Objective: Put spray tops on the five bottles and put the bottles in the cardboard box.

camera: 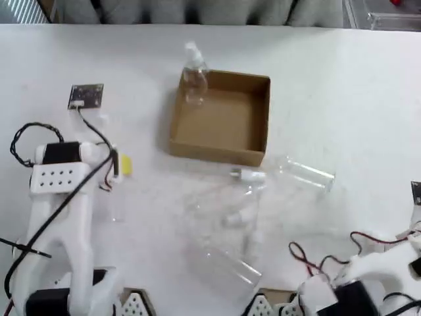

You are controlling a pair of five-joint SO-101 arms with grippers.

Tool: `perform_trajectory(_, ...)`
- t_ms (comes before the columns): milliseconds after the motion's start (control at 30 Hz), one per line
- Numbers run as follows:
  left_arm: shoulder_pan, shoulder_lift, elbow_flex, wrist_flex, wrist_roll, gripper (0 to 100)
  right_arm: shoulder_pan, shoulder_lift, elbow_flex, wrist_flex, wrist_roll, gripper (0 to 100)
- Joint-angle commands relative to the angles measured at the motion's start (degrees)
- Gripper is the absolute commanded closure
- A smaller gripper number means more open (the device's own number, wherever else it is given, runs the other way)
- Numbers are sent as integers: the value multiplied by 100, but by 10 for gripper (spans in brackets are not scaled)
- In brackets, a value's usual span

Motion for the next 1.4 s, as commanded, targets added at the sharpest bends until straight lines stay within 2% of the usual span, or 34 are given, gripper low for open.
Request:
perform_trajectory(0,-57,-277,-18,-97,53,980,-75,708,-844,295,-79,983)
perform_trajectory(100,-57,-277,-18,-114,53,980,-75,1279,-1310,488,-97,983)
perform_trajectory(300,-57,-277,-18,-123,53,980,-251,1701,-1908,549,-800,983)
perform_trajectory(933,-57,-277,-9,-123,26,980,-1965,1692,-2629,716,-2462,983)
perform_trajectory(1200,-57,-286,132,-325,26,980,-1982,1640,-3385,2404,-2708,983)
perform_trajectory(1367,-57,-286,132,-325,26,980,-1956,980,-2963,2554,-3059,983)
